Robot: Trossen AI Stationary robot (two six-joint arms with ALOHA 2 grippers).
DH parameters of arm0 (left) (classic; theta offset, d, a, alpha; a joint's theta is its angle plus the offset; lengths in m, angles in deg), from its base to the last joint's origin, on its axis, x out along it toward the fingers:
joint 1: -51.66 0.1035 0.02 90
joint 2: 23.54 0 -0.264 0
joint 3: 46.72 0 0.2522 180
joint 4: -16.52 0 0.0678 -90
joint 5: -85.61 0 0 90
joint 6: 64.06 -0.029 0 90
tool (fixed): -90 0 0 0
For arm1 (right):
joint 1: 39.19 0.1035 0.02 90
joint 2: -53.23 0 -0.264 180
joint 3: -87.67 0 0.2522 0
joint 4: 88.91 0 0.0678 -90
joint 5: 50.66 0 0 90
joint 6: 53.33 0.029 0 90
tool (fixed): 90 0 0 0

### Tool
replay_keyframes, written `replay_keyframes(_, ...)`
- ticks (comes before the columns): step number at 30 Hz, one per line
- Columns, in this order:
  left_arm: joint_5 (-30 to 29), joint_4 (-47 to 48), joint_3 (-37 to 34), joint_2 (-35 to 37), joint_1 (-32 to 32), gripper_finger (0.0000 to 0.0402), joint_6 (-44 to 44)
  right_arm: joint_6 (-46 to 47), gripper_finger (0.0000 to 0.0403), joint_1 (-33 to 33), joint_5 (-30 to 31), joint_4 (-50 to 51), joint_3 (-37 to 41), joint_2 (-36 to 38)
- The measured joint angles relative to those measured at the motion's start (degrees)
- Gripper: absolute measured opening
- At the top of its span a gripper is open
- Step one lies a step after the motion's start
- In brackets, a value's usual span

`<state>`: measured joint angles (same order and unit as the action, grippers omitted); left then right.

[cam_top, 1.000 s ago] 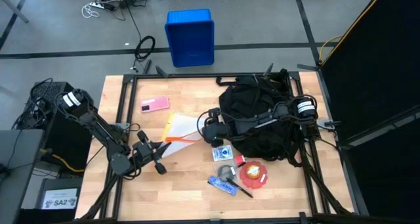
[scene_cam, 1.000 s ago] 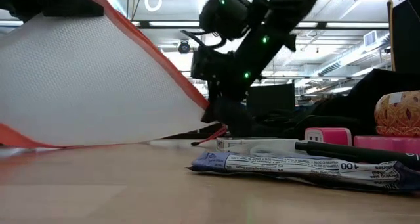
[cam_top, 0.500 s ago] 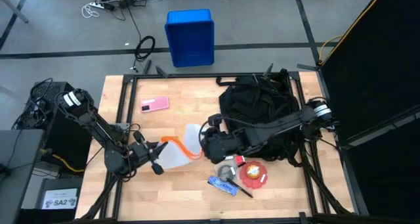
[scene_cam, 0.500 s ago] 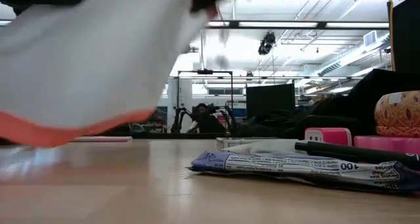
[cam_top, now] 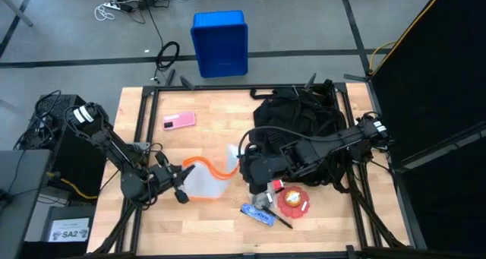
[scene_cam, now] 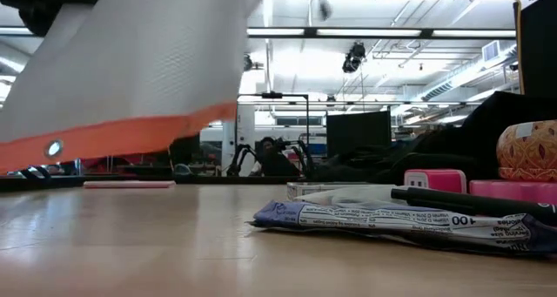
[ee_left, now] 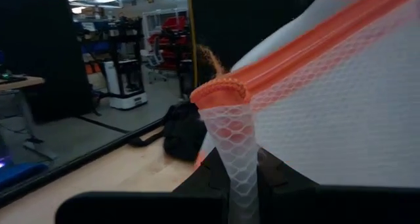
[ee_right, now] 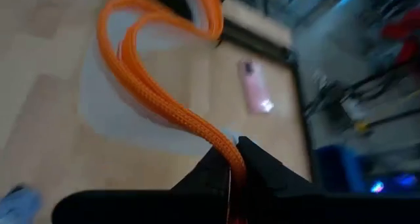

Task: Unpack backpack
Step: Prepare the zip bag to put the objects

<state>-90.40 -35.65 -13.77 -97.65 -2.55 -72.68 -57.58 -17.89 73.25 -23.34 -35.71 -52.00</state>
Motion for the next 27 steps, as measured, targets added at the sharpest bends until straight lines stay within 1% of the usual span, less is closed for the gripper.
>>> replay_keyframes(2, 1.99, 2.22, -1.44, 0.0, -0.06, 0.0, 5.13, 4.99, 0.0, -0.02, -1.81, 4.79, 0.07, -0.08)
replay_keyframes(5, 2.46, 3.62, -4.41, -0.04, -0.07, 0.0, 12.58, 11.4, 0.0, -0.02, -4.54, 9.31, 0.07, -0.13)
replay_keyframes(9, 1.59, 2.58, -7.5, -0.04, -0.07, 0.0, 17.45, 17.03, 0.0, -0.04, -11.34, 12.4, 0.07, -0.17)
replay_keyframes(11, 0.66, 2.38, -7.98, -0.04, -0.07, 0.0, 17.85, 18.32, 0.0, -0.15, -13.54, 13.29, 0.07, -0.19)
replay_keyframes(16, -0.05, 2.51, -8.23, -0.04, -0.07, 0.0, 16.78, 20.55, 0.0, -1.69, -15.16, 14.81, 0.11, -0.59)
replay_keyframes(25, -4.19, 2.57, -8.23, -0.04, -0.07, 0.0, 13.4, 20.65, 0.0, -8.27, -17.05, 14.83, 0.11, -0.59)
replay_keyframes(27, -4.17, 2.8, -8.23, -0.04, -0.07, 0.0, 13.38, 20.64, 0.0, -9.54, -17.65, 14.83, 0.11, -0.59)
